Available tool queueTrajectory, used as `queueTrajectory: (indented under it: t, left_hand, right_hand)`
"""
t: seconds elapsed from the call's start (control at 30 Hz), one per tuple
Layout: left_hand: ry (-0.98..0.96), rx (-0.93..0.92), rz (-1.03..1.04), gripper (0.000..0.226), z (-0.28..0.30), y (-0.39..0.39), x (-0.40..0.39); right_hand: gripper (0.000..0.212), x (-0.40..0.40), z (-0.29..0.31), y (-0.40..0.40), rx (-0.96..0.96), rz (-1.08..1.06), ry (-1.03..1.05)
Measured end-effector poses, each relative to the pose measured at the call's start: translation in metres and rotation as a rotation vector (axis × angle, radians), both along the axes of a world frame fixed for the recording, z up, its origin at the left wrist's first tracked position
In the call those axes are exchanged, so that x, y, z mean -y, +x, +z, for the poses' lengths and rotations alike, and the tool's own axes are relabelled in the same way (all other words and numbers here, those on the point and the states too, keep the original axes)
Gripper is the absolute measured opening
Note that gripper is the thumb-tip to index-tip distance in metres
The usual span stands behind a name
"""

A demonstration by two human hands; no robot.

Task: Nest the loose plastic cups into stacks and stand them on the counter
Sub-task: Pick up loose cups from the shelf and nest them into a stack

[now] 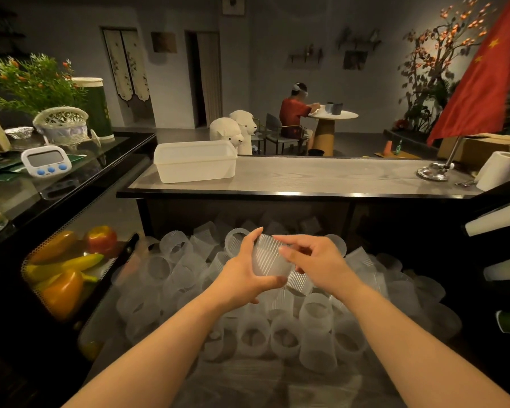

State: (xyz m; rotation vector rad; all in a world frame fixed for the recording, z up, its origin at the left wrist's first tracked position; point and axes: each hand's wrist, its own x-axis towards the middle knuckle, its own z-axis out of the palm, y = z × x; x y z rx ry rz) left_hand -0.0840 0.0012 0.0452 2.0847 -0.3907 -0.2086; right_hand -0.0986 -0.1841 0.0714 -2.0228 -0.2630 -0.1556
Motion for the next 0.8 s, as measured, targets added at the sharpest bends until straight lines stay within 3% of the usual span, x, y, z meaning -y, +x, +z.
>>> queueTrajectory:
  t: [0.2,0.3,0.37,0.43,0.53,0.8]
  left_hand:
    - [0.052,0.029,0.032,0.09,-0.003,0.003,0.002]
    - [0.077,0.026,0.082,0.084,-0.005,0.006,-0.003]
    - [0.091,0.014,0.093,0.085,-0.006,0.009,-0.004]
    - [0.106,0.006,0.092,0.088,-0.008,0.01,-0.005]
    - [0.137,0.016,0.076,0.094,-0.012,0.011,-0.005]
    - [0.151,-0.036,0.02,0.112,-0.015,0.011,0.0]
  right_hand:
    - [0.031,0.003,-0.001,0.002,-0.088,0.124,-0.191]
    - [0.027,0.02,-0.019,0.011,-0.084,-0.092,-0.243]
    - [0.029,0.036,-0.041,0.017,-0.13,-0.208,-0.557]
    - [0.039,0.049,-0.067,0.017,-0.259,-0.189,-0.862]
    - [0.046,0.058,-0.093,0.014,-0.384,-0.133,-1.084]
    - [0.026,0.071,-0.111,0.02,-0.207,-0.278,-1.069]
